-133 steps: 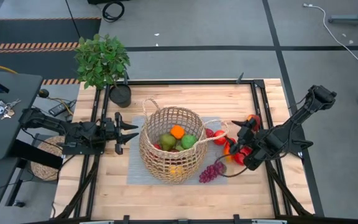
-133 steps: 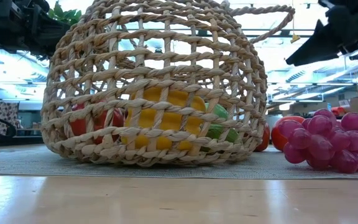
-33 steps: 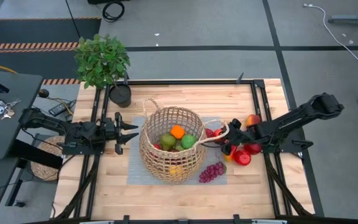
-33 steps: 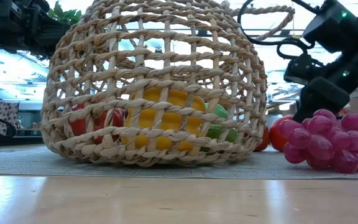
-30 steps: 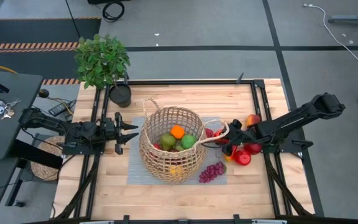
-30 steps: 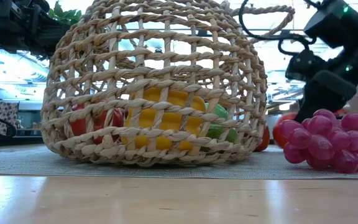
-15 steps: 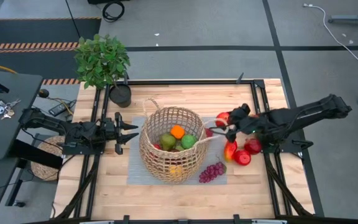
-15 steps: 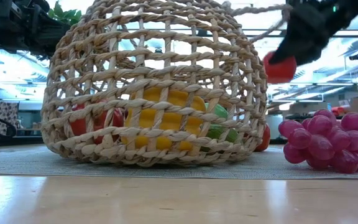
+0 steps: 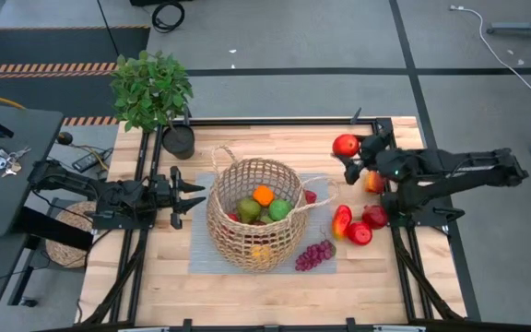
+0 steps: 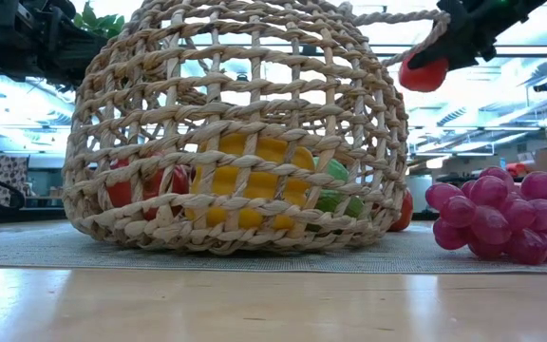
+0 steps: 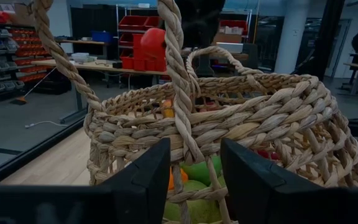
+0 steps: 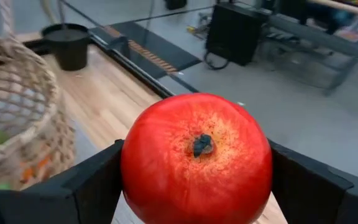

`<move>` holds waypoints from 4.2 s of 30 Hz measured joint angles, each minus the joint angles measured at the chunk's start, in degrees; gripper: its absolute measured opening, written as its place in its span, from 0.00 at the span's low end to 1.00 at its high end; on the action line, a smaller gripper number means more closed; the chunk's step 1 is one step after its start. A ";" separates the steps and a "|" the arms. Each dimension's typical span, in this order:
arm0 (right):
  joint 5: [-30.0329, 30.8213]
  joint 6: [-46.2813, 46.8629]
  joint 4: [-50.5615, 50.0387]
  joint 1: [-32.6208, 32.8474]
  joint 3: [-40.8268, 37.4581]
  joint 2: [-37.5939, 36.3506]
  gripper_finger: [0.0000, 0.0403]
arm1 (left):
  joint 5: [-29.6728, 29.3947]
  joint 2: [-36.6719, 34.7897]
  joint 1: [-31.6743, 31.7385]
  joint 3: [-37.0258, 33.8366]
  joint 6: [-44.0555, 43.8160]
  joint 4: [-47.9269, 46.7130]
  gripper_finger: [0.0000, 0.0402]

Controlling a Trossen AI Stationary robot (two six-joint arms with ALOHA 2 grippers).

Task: Build produce basket
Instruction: Put the top red apple into the basket

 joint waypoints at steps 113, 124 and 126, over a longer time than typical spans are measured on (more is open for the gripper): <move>-25.77 -83.25 26.83 8.97 28.96 40.94 0.88 | -0.02 -0.02 0.01 -0.02 -0.02 -0.02 0.37; -58.45 -56.32 28.48 -6.40 28.96 41.22 0.88 | -0.02 0.01 -0.01 -0.02 -0.02 -0.02 0.37; -62.82 -47.88 29.47 -9.18 28.98 42.06 0.88 | -0.01 -0.01 0.00 -0.02 -0.01 0.00 0.37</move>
